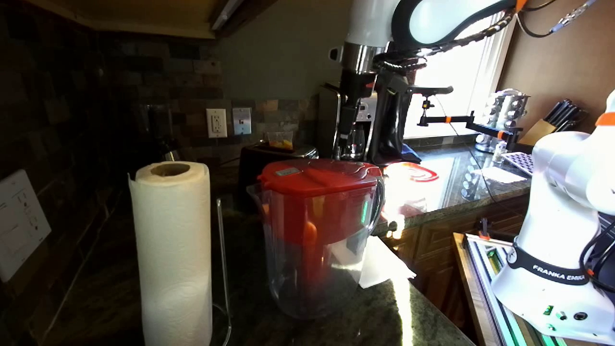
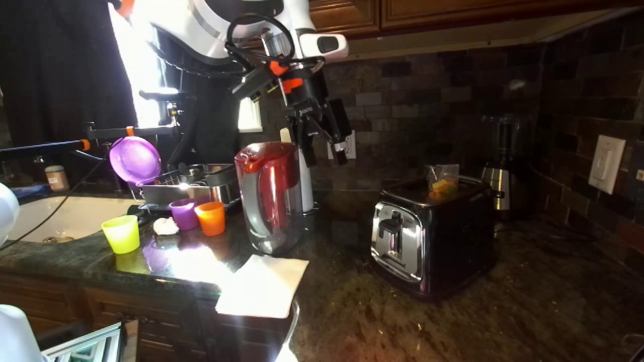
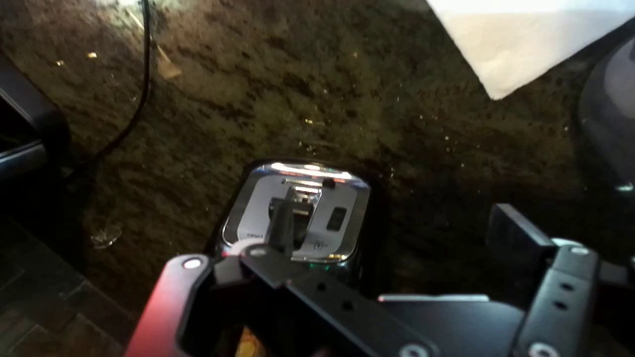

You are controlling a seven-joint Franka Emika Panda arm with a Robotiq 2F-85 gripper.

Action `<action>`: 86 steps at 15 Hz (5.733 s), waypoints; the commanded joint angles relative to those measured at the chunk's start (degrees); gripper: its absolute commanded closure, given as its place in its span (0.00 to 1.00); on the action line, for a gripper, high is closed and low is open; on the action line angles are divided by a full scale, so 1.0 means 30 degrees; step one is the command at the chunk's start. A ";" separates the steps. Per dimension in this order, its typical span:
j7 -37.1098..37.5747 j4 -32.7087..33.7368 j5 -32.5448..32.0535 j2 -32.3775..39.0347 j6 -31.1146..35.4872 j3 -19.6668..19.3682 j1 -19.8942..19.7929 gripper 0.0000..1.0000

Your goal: Remove the plastic from the toaster.

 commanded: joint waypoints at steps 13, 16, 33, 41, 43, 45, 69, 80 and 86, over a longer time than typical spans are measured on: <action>-0.0169 0.6477 -0.0262 0.7396 0.4732 -0.1923 -0.0851 0.00; 0.0054 0.7772 -0.0318 0.8579 0.4439 -0.2164 -0.0896 0.00; 0.0151 1.1991 0.0715 1.1914 0.1399 -0.2400 -0.0755 0.36; 0.0124 1.2250 0.0787 1.2325 0.1721 -0.2369 -0.0588 0.98; 0.0109 1.2300 0.0769 1.2378 0.1712 -0.2375 -0.0560 1.00; 0.0117 1.2310 0.0730 1.2357 0.1740 -0.2378 -0.0534 1.00; 0.1270 1.0720 -0.1616 0.7202 -0.0198 -0.1731 0.0330 1.00; 0.0588 0.8753 -0.0968 0.5157 -0.3483 -0.1162 0.0396 1.00; -0.0210 0.6825 -0.1082 0.3204 -0.4455 -0.1289 0.0210 1.00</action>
